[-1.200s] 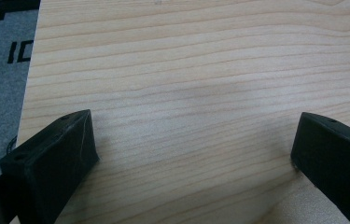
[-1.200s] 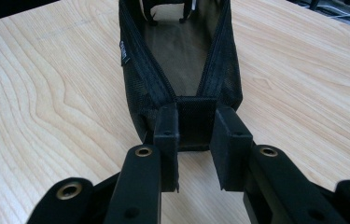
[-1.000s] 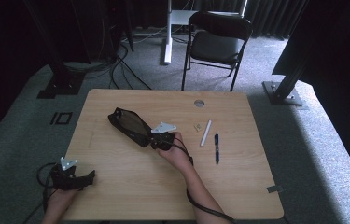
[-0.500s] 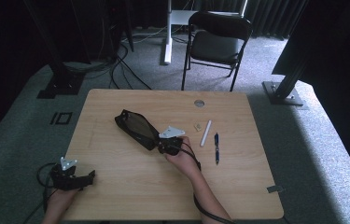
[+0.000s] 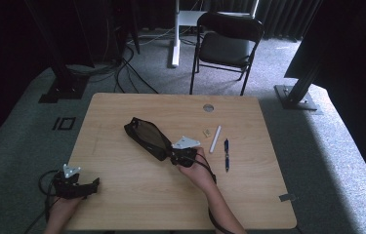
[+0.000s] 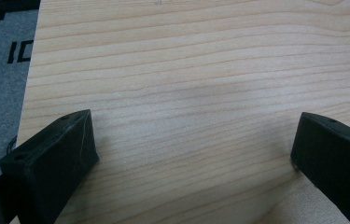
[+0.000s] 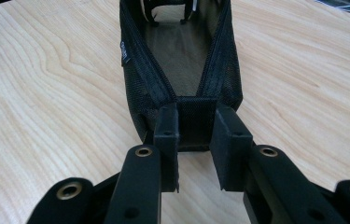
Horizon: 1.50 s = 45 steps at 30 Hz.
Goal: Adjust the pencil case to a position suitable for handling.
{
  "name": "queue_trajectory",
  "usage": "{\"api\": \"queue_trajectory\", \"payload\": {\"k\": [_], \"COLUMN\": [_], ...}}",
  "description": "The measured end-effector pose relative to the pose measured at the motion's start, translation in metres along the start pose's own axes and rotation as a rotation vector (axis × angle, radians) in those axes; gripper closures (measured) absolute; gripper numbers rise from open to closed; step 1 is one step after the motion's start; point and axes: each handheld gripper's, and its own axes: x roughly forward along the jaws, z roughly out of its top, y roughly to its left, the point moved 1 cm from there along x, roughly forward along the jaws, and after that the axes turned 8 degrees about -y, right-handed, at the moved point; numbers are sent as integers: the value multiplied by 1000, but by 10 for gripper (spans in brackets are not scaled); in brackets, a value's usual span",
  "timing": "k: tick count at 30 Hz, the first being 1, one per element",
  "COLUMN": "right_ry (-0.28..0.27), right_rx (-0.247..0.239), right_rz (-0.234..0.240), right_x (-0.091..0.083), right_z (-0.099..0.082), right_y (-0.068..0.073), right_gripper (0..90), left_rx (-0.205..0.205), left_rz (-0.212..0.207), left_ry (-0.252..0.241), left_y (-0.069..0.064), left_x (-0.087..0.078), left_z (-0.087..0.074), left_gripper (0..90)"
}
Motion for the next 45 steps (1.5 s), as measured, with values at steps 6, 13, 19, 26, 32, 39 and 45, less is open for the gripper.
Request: {"api": "queue_trajectory", "payload": {"k": [6, 13, 19, 26, 32, 39, 45], "right_ry": [3, 0, 2, 2, 6, 4, 7], "right_rx": [14, 14, 19, 12, 9, 17, 28], "right_rz": [-1, -10, -12, -14, -27, -30, -28], "right_x": [-11, -20, -28, -40, -51, -64, -75], "right_z": [-6, -11, -15, -20, -29, -35, -41], "right_y": [-2, -2, -2, -2, -4, -5, -5], "right_gripper": [735, 735, 734, 735, 735, 734, 734], "left_rx": [0, 0, 0, 0, -1, 1, 2], "left_rz": [0, 0, 0, 0, 0, 0, -1], "left_ry": [0, 0, 0, -2, -1, 0, 0], "left_y": [0, 0, 0, 0, 0, 0, 0], "left_x": [0, 0, 0, 0, 0, 0, 0], "left_z": [0, 0, 0, 0, 0, 0, 0], "left_gripper": [3, 3, 4, 4, 3, 4, 3]}}
